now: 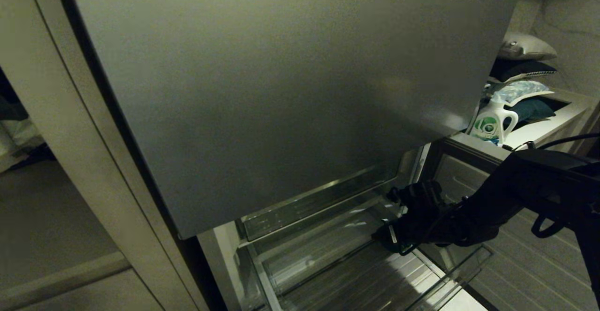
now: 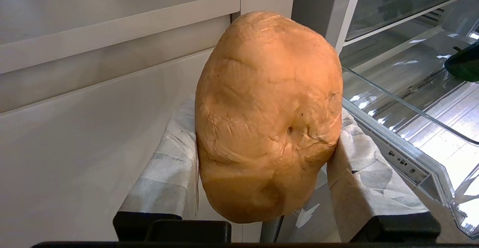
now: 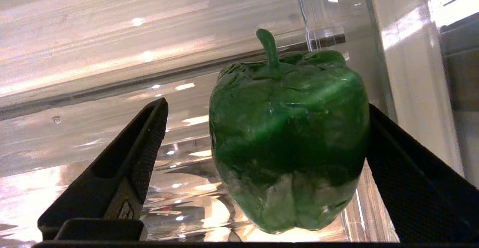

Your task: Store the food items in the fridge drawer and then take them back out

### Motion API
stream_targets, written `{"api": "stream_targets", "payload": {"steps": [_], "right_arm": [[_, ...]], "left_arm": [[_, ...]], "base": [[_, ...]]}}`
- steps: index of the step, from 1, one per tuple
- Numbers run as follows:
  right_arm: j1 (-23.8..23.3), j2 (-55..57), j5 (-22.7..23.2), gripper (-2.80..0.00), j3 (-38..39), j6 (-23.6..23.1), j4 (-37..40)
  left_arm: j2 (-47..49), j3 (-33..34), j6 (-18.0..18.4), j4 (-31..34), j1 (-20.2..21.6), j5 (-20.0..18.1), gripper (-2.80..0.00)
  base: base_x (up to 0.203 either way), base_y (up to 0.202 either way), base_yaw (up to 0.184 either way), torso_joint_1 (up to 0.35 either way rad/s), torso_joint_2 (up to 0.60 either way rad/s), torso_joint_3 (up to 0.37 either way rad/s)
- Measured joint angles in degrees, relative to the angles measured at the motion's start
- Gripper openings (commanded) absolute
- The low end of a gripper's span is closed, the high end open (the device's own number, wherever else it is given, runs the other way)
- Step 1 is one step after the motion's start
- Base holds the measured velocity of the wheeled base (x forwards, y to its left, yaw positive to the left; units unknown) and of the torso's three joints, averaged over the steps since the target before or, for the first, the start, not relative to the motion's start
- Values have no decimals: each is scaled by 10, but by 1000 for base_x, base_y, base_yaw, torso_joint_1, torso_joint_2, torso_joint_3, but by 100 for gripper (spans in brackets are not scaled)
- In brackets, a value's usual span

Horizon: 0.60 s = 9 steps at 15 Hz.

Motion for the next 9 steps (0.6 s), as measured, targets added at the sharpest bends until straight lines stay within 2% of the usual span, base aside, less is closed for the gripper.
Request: {"api": "stream_targets", "payload": {"steps": [9], "right_arm": [[1, 4, -3, 0, -2, -3, 0]], "left_arm": [[0, 0, 0, 0, 0, 0, -280]], "base": [[0, 0, 0, 0, 0, 0]]}}
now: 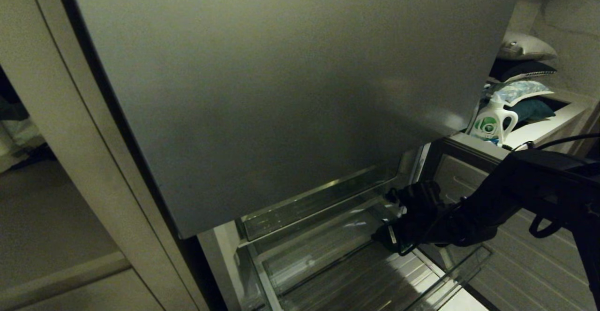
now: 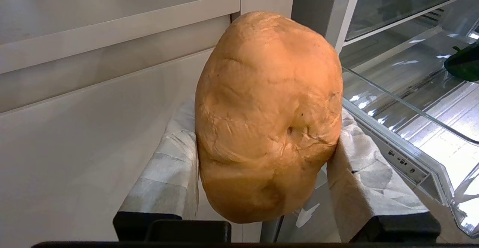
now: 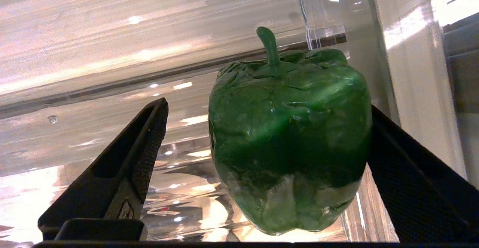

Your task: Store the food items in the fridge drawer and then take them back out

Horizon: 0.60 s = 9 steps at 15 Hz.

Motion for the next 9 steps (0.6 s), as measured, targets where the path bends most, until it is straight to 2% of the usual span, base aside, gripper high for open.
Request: {"api": "stream_targets", "payload": {"steps": [9], "right_arm": [[7, -8, 7, 0, 3, -1, 0]], "left_arm": [[0, 0, 0, 0, 0, 0, -280]], "base": [[0, 0, 0, 0, 0, 0]]}}
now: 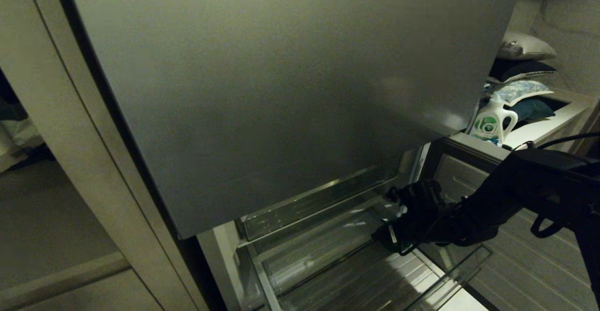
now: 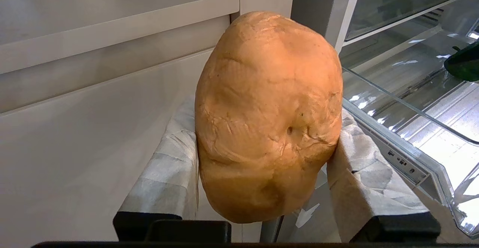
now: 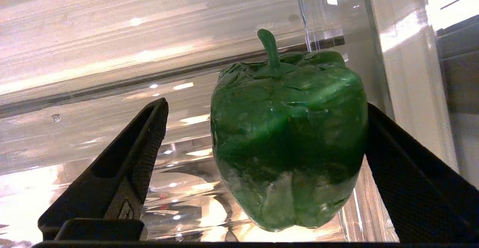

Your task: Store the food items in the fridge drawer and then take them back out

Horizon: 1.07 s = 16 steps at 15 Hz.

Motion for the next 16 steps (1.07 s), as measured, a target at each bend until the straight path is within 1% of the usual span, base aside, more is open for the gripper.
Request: {"api": "stream_targets", "payload": {"steps": [7, 10, 16], "right_arm": [[7, -2, 15, 0, 6, 5, 0], [10, -7, 44, 0, 14, 7, -2], [16, -10, 45, 0, 21, 18, -15]], "left_arm": [[0, 0, 0, 0, 0, 0, -280], [0, 0, 0, 0, 0, 0, -280], [0, 0, 0, 0, 0, 0, -280]], "base": [[0, 0, 0, 0, 0, 0], [0, 0, 0, 0, 0, 0], [0, 0, 0, 0, 0, 0]]}}
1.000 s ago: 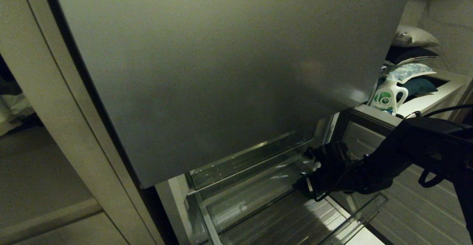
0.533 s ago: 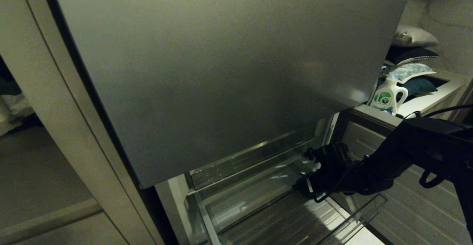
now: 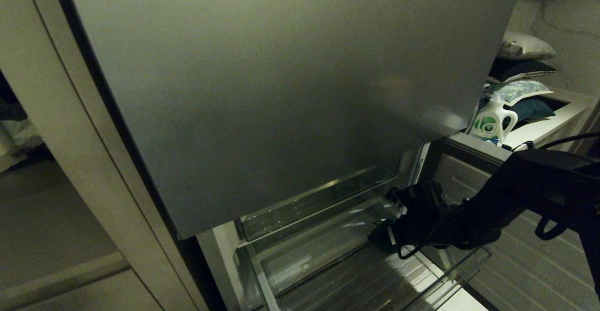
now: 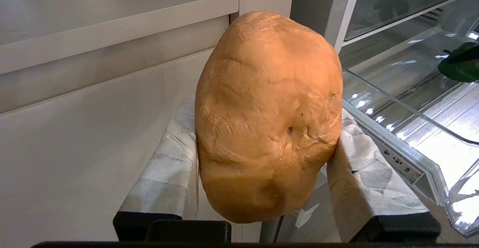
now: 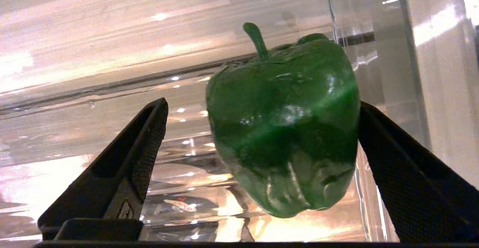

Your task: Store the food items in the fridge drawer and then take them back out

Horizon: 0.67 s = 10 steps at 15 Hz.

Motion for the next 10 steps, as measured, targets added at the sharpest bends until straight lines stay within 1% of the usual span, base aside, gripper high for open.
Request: {"api": "stream_targets", "payload": {"steps": [10], "right_arm": [[0, 19, -12, 0, -4, 1, -3]], "left_arm": [[0, 0, 0, 0, 0, 0, -280]], "base": [[0, 0, 0, 0, 0, 0]]}}
